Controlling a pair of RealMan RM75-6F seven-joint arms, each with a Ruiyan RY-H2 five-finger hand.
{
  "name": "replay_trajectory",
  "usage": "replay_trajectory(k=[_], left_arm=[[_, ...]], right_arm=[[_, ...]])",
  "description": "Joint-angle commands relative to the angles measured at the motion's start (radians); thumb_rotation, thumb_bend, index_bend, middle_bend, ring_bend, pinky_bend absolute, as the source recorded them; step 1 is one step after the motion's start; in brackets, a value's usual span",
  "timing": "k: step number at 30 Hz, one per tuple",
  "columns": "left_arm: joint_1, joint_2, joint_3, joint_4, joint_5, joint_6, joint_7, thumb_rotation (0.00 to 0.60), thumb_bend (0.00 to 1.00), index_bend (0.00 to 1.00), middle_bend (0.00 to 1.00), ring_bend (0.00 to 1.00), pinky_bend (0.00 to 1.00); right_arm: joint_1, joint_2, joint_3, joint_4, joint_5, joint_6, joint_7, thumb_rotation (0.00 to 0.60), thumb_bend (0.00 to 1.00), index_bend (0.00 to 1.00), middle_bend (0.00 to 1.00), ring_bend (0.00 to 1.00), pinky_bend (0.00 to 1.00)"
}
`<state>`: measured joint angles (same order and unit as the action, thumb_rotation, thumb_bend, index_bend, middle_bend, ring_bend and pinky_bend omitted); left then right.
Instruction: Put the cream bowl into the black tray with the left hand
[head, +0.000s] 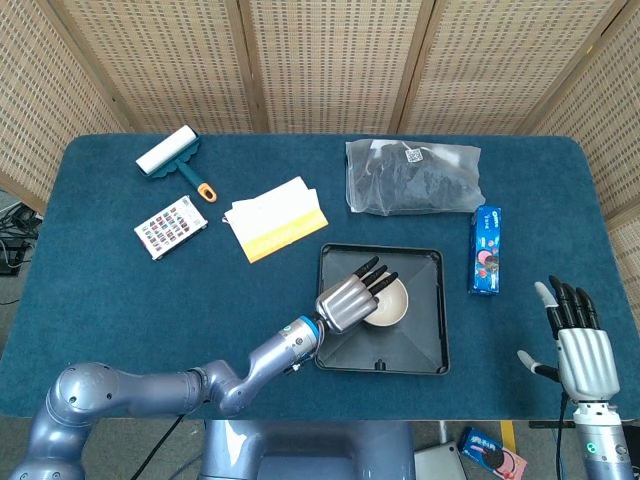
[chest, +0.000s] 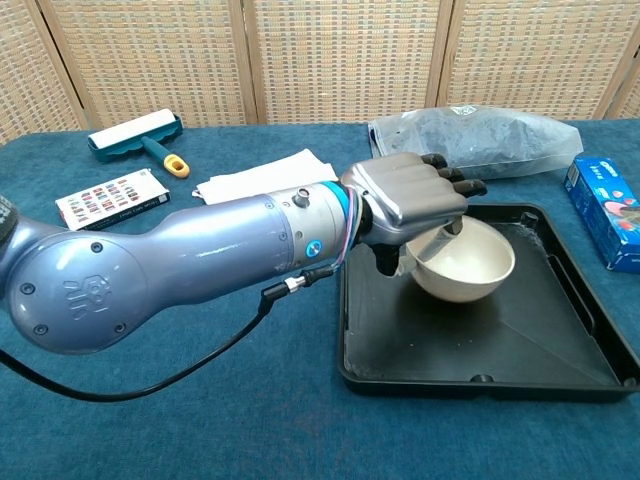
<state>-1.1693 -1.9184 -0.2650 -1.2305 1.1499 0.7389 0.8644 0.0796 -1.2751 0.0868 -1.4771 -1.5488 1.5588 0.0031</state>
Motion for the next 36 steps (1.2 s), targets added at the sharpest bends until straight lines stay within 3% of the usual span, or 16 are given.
replay_trajectory(k=[1,7,13,23,32,36], left_arm=[[-0.006,-0.001,0.008,0.008,-0.012,0.002,0.004,0.6,0.3,0.28,0.0,0.0,0.0],[-0.006,0.008,0.02,-0.001,-0.051,0.019,0.02,0.6,0.2,0.17,0.0,0.0,0.0],[0.032,0.054,0.019,-0.069,-0.06,0.094,0.004,0.6,0.2,0.12,0.0,0.0,0.0],[0.197,0.278,0.031,-0.316,0.016,0.329,-0.103,0.6,0.2,0.07,0.0,0.0,0.0],[0.433,0.476,0.15,-0.534,0.093,0.599,-0.132,0.6,0.19,0.02,0.0,0.0,0.0],[0.547,0.543,0.227,-0.592,0.138,0.713,-0.148,0.6,0.19,0.0,0.0,0.0,0.0]], right_arm=[[0.001,-0.001,0.0,0.0,0.0,-0.001,-0.002,0.6,0.16,0.0,0.0,0.0,0.0],[0.002,-0.005,-0.003,0.001,-0.003,-0.002,-0.011,0.6,0.16,0.0,0.0,0.0,0.0],[0.004,-0.009,-0.008,0.0,-0.011,-0.003,-0.021,0.6,0.16,0.0,0.0,0.0,0.0],[0.006,-0.014,-0.021,-0.011,-0.035,0.0,-0.044,0.6,0.16,0.0,0.0,0.0,0.0],[0.003,-0.01,-0.03,-0.03,-0.062,0.017,-0.055,0.6,0.16,0.0,0.0,0.0,0.0],[0.0,-0.004,-0.032,-0.044,-0.076,0.033,-0.055,0.6,0.16,0.0,0.0,0.0,0.0]])
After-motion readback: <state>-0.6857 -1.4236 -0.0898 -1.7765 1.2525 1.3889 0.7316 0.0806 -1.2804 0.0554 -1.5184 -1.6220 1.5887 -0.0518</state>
